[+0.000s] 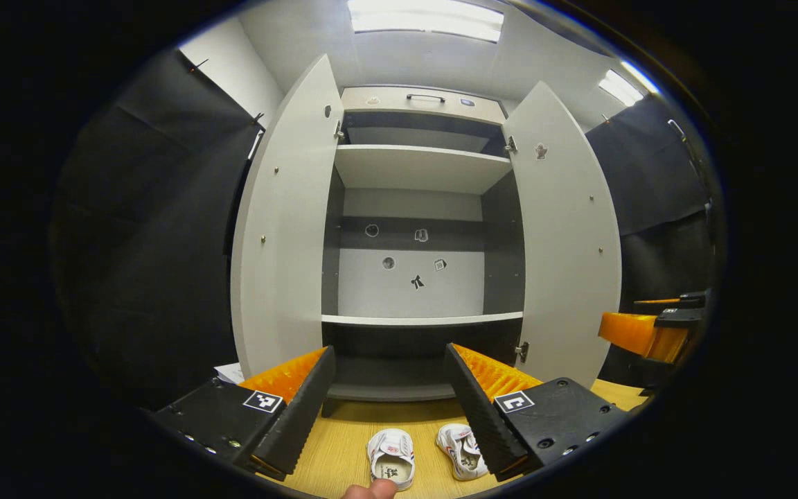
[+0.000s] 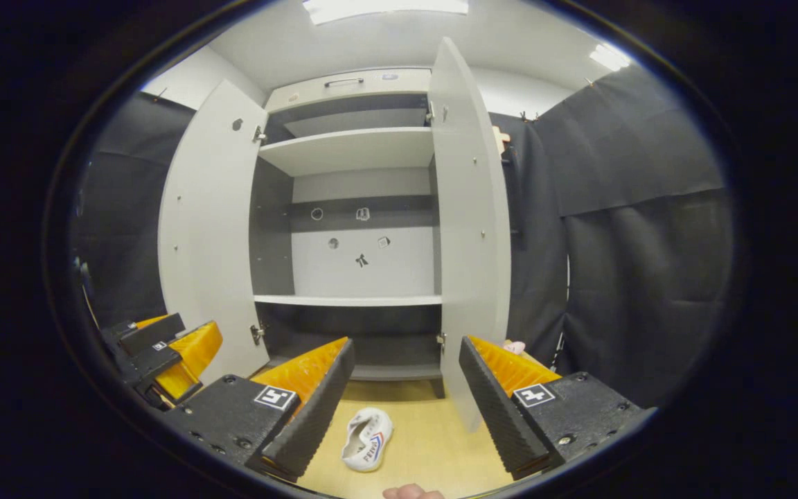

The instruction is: Grab one shoe with the right hand and put it into the shoe cabinet, grab the other shoe with the left hand and put it into the shoe cabinet; then close the right door with the right hand and the left door with the left hand.

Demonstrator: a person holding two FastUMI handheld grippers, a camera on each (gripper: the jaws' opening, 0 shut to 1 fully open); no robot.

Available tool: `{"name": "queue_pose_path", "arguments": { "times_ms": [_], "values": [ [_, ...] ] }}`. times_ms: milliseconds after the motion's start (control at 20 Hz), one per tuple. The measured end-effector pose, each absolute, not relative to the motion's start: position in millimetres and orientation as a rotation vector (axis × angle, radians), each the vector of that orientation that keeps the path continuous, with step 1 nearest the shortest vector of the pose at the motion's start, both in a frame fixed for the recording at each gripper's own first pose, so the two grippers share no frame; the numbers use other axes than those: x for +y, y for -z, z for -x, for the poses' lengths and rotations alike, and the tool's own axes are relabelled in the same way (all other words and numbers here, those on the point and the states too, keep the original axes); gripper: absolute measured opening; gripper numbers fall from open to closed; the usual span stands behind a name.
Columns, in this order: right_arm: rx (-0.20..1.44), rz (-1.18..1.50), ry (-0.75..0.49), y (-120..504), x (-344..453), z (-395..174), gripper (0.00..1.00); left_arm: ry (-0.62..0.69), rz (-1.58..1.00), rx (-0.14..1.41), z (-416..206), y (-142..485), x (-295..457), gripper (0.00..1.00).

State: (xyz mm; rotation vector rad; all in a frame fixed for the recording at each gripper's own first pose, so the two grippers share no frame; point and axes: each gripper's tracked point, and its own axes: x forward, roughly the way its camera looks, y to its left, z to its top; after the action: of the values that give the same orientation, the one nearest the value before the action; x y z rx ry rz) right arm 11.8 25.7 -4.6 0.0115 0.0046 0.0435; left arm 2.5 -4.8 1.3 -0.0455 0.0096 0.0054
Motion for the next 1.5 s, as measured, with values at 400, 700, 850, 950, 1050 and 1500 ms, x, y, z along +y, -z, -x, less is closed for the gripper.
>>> {"name": "queue_pose_path", "arguments": {
  "times_ms": [400, 700, 850, 950, 1050, 1500],
  "values": [
    [0.176, 0.027, -0.180, 98, 94, -65, 0.94, -0.029, 0.053, 0.006, -1, -6, 16, 0.95],
    [0.472, 0.031, -0.279, 231, 132, -84, 0.99, -0.072, 0.064, 0.032, 3, 2, 33, 0.95],
    [0.562, 0.017, -0.295, 271, 143, -93, 0.99, -0.084, 0.050, 0.047, 3, 9, 42, 0.95],
    [0.605, 0.027, -0.275, 292, 143, -102, 0.99, -0.090, 0.045, 0.060, 3, 13, 46, 0.95],
    [0.633, 0.038, -0.251, 308, 141, -115, 0.98, -0.096, 0.053, 0.069, 1, 18, 52, 0.95],
    [0.692, -0.010, -0.227, 345, 151, -162, 0.77, -0.129, 0.062, 0.124, -8, 38, 75, 0.95]
  ]
}}
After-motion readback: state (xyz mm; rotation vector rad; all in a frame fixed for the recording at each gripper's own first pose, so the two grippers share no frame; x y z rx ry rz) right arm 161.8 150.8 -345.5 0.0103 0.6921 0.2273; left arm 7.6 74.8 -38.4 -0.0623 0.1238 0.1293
